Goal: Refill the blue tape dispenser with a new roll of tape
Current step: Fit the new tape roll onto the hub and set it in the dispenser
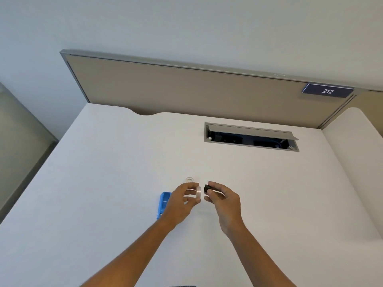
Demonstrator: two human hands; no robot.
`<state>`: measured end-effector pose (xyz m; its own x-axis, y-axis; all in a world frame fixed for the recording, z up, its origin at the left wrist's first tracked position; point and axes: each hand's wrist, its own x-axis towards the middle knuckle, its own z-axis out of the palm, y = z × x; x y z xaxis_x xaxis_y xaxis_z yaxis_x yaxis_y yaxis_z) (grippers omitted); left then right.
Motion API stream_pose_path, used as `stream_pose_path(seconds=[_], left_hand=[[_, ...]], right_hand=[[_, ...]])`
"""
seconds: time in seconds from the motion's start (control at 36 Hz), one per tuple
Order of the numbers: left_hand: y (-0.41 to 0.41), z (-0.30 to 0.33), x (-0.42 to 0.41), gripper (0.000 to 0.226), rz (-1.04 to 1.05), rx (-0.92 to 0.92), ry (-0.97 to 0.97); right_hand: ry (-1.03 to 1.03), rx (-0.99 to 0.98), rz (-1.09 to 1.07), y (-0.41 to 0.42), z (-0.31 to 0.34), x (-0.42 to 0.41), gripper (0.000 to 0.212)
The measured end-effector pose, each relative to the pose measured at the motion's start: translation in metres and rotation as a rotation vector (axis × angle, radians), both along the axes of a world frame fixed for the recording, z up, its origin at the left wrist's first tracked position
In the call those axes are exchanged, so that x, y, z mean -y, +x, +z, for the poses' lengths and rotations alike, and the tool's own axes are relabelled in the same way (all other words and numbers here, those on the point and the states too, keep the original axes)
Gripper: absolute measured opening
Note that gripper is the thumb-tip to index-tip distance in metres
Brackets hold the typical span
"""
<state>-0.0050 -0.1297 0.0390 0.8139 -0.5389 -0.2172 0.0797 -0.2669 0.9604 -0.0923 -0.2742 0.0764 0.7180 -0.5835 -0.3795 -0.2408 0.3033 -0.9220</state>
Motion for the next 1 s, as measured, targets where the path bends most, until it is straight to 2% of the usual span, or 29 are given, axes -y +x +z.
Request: stream_pose_path(seconds=[0.17,1.0], left_hand=[[-0.005,0.006,-0.003,0.042,0.027,-0.048,-0.015],[-0.023,0.035,-0.015,0.042,0.026,-0.064,-0.065]], right_hand=[[-0.03,0.024,0.013,-0.004,0.003,-0.006,0.027],[-0.123,0.045,0.13,-0.016,0.012,-0.018,0.026]])
